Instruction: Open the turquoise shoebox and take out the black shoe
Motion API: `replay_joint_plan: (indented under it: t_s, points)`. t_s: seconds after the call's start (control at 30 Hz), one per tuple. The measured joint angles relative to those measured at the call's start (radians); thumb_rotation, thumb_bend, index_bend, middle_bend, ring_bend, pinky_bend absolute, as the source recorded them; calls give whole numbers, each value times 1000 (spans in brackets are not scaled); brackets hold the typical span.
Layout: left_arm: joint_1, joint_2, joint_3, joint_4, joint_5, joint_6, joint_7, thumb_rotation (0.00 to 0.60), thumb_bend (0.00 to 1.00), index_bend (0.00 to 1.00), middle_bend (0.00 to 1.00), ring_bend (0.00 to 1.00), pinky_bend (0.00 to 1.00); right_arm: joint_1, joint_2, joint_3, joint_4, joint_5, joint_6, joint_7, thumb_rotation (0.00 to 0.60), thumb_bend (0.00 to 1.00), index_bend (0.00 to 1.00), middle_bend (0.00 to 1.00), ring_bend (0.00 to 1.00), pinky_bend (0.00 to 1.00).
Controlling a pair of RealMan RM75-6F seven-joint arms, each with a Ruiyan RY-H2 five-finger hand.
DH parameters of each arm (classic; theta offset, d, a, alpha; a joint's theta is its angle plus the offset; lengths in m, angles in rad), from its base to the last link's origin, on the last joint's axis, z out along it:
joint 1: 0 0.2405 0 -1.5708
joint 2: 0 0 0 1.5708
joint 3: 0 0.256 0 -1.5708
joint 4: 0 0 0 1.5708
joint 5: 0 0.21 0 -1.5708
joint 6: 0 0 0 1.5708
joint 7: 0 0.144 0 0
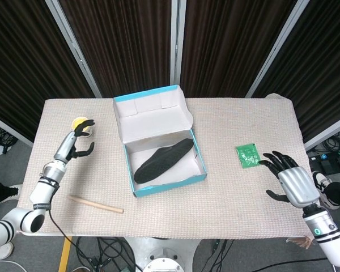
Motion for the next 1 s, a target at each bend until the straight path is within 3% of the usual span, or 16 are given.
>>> replay_joint_plan:
  t_s: [0.3, 0.5, 0.77, 1.0]
  points:
    - [111, 48, 12, -87, 3, 149, 145, 600, 475, 198, 155, 33, 210, 168, -16, 45, -15, 4, -190, -23, 600, 65, 229, 116, 86, 166]
    - [85, 64, 16, -162, 91, 151, 269, 600, 445, 243, 177, 53, 210, 170, -21, 58, -20, 18, -154, -22, 600, 64, 228, 116, 86, 166]
    - [-53, 26, -5, -236, 164, 50, 479, 600, 386, 238, 219, 122, 254, 92, 41, 39, -48, 29, -43, -26, 600, 64, 229, 114, 86, 166]
    - [-176, -49, -49, -237, 58, -124, 690, 600, 313, 215, 215, 122, 259, 43, 70, 18, -52, 23, 20, -9, 600, 64, 229, 114, 86, 166]
